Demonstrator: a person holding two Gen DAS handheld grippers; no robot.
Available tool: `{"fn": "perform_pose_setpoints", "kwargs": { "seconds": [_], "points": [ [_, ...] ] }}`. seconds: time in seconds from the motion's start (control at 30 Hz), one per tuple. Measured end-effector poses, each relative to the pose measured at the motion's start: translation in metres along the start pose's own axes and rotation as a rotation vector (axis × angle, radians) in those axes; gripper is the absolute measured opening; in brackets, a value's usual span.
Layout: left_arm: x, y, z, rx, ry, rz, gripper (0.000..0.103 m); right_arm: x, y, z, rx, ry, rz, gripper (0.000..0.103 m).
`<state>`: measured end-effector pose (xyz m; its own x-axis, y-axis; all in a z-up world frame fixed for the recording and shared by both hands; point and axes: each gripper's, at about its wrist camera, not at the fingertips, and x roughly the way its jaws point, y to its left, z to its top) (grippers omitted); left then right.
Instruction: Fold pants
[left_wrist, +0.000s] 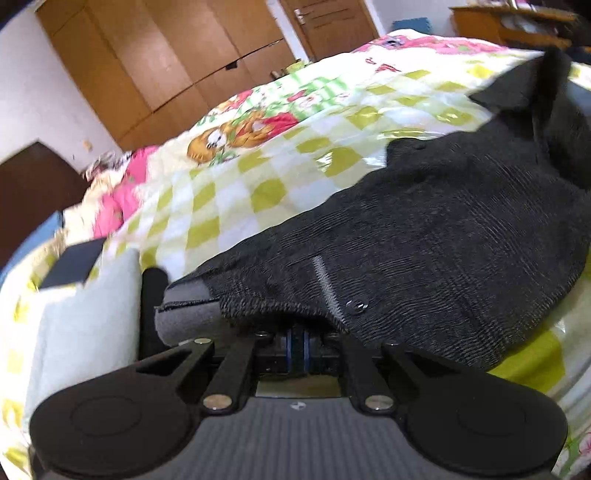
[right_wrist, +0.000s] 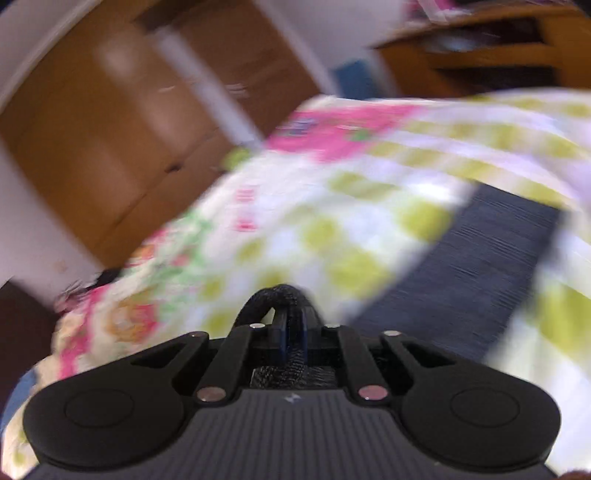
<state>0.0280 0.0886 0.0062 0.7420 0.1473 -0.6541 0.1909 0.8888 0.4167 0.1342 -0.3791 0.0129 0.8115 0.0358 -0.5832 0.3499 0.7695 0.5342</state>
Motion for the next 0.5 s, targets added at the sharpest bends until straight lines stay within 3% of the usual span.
{"fn": "perform_pose_setpoints", "kwargs": {
  "seconds": [0.13,0.2,0.3,0.37,0.5],
  "points": [
    [-0.004,-0.012,0.003,0.038,-0.006,0.020,0.020,0.002,-0.032,-0.019,0.015,0.064,-0.043,0.015],
    [-0.005,-0.010,0.004,0.023,0.006,0.019,0.020,0.002,-0.022,-0.018,-0.082,0.039,-0.080,0.026],
    [-0.002,-0.004,0.003,-0.012,0.034,0.005,0.020,0.009,0.018,-0.024,-0.441,-0.022,-0.205,0.045],
    [-0.001,0.000,0.002,-0.042,0.048,-0.003,0.020,0.012,0.046,-0.040,-0.713,-0.056,-0.267,0.047],
    [0.000,0.004,-0.003,-0.092,0.059,-0.021,0.020,0.031,0.086,-0.077,-1.135,-0.062,-0.259,0.067]
  ]
}}
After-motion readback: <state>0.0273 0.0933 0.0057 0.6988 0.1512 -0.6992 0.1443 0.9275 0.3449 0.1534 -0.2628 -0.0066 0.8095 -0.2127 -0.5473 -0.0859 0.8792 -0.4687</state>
